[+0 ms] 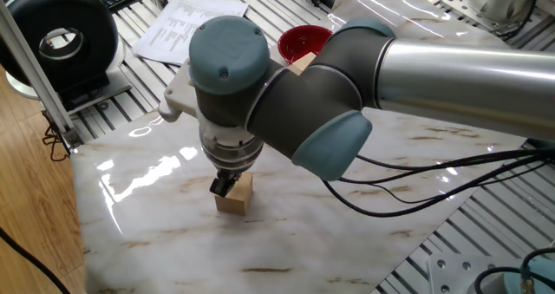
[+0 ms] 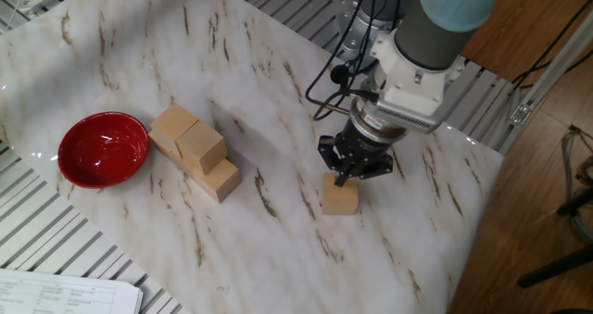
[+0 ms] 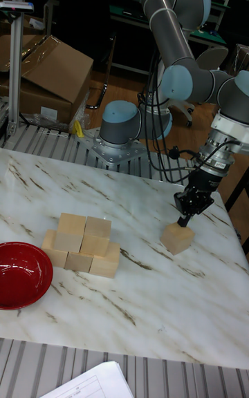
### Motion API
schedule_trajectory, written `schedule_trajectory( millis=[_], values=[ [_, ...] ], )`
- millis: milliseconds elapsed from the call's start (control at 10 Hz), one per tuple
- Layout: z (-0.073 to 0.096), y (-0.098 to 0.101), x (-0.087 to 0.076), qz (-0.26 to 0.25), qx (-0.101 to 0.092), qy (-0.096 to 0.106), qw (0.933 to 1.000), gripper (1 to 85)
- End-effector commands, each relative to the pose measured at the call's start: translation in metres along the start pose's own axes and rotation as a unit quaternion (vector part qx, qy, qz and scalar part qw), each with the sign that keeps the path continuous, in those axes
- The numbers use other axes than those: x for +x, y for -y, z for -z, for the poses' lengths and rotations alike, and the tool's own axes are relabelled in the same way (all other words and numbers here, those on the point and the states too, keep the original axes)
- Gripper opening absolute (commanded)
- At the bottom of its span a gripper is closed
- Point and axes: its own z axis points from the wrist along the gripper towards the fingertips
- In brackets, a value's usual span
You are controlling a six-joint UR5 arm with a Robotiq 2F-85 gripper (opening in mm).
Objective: Stack the blocks into a pyramid shape
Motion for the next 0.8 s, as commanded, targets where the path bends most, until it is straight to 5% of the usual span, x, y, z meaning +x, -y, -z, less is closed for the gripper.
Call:
schedule_trajectory(
  millis=[0,400,700],
  values=[
    [0.001,-0.014,0.004,-0.012,-0.028,-0.009,0.9995,1.0],
    [-0.008,-0.019,-0.002,-0.017,-0.043,-0.011,0.9989,1.0],
    [-0.001,-0.029,0.001,-0.004,-0.070,-0.020,0.9973,1.0]
  ],
)
